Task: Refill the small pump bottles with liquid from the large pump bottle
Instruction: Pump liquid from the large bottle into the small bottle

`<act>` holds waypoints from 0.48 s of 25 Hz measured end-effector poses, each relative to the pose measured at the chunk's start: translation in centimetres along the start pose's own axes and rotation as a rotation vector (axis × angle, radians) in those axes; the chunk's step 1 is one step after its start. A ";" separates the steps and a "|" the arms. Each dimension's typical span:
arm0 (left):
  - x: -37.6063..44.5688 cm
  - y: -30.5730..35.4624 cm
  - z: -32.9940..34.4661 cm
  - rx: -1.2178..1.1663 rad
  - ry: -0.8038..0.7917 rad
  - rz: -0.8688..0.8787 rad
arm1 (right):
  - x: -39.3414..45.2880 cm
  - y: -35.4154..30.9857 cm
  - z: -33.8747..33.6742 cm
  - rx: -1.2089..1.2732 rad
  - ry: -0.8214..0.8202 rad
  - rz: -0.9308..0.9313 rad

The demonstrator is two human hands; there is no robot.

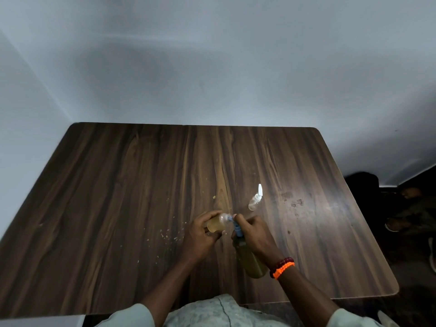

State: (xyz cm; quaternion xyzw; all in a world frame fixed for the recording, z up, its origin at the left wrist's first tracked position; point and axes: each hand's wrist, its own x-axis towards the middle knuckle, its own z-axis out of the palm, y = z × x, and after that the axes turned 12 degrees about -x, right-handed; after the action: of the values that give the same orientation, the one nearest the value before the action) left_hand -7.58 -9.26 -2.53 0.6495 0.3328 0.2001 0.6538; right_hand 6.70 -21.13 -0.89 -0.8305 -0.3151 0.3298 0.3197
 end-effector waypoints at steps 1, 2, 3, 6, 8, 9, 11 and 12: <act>0.0 0.0 0.0 0.006 -0.003 0.003 | 0.0 -0.1 0.0 0.010 0.006 0.003; 0.0 0.1 0.0 0.009 -0.003 0.008 | -0.1 -0.2 0.0 0.037 0.029 0.023; 0.0 0.2 0.0 0.010 0.000 0.013 | -0.1 -0.2 -0.1 0.063 0.049 0.048; 0.0 0.5 0.0 0.005 0.012 0.025 | 0.0 -0.3 0.0 0.076 0.057 0.081; 0.0 0.6 0.0 0.003 0.007 0.011 | -0.2 -0.4 0.0 0.047 0.037 0.070; -0.1 0.5 0.0 0.002 0.001 0.005 | -0.3 -0.6 -0.1 0.027 0.023 0.058; -0.3 0.5 0.0 0.005 -0.005 0.008 | -0.1 -0.6 -0.1 0.034 0.016 0.065; -0.3 0.6 0.0 0.008 -0.004 0.013 | -0.1 -0.6 -0.1 0.046 0.021 0.072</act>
State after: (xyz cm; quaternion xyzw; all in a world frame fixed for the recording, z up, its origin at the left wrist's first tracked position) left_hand -7.67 -9.47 -1.93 0.6546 0.3280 0.2019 0.6505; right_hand 6.50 -20.91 -0.35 -0.8372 -0.2741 0.3393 0.3300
